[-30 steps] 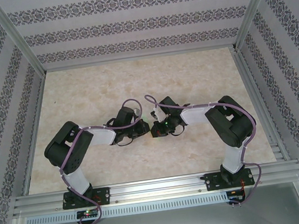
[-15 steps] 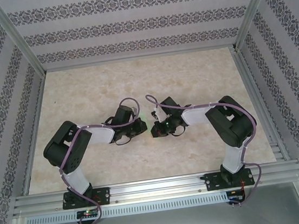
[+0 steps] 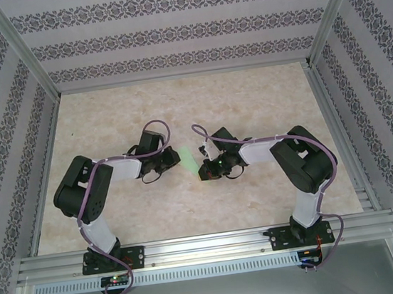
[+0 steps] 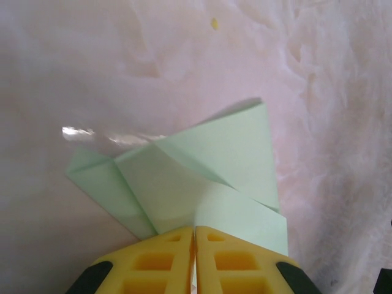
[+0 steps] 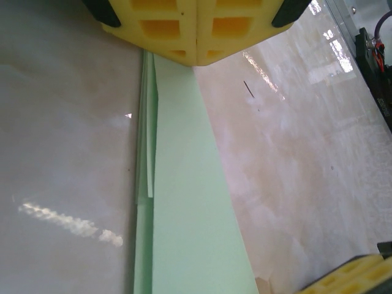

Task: Fold a paper plane with a square sheet of paper (pick it up from the middle)
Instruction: Fold the wing for the fifth time at the center of the table.

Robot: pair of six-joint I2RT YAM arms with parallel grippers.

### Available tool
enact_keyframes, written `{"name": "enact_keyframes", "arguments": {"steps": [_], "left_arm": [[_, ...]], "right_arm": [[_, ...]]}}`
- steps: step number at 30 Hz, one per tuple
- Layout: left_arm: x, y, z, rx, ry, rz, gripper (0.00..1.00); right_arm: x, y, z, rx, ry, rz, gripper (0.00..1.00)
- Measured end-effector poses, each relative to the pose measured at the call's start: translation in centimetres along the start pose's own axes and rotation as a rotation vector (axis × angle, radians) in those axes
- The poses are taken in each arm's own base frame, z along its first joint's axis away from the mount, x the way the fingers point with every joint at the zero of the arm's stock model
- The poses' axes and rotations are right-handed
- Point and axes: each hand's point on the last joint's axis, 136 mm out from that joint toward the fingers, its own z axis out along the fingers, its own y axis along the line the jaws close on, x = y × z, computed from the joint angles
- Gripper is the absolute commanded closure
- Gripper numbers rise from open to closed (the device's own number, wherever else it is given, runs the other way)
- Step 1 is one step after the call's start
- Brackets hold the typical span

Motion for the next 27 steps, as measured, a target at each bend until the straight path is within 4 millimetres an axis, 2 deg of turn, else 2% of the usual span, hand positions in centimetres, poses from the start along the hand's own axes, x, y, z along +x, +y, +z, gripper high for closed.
{"name": "enact_keyframes", "arguments": {"steps": [15, 19, 22, 25, 27], "left_arm": [[-2.0, 1.6, -0.7, -0.028, -0.032, -0.016, 0.89], [-3.1, 2.2, -1.7, -0.054, -0.066, -0.010, 0.88], [-4.0, 1.0, -3.4, -0.031, -0.115, 0.011, 0.87], [-4.1, -1.7, -5.4, 0.031, -0.158, 0.057, 0.87], [-3.6, -3.6, -6.0, 0.075, -0.169, 0.095, 0.87]], "right_arm": [[0.0, 0.0, 0.0, 0.000, 0.000, 0.000, 0.96], [0.0, 0.0, 0.0, 0.000, 0.000, 0.000, 0.96], [0.0, 0.0, 0.0, 0.000, 0.000, 0.000, 0.96], [0.0, 0.0, 0.0, 0.000, 0.000, 0.000, 0.96], [0.0, 0.0, 0.0, 0.000, 0.000, 0.000, 0.96]]}}
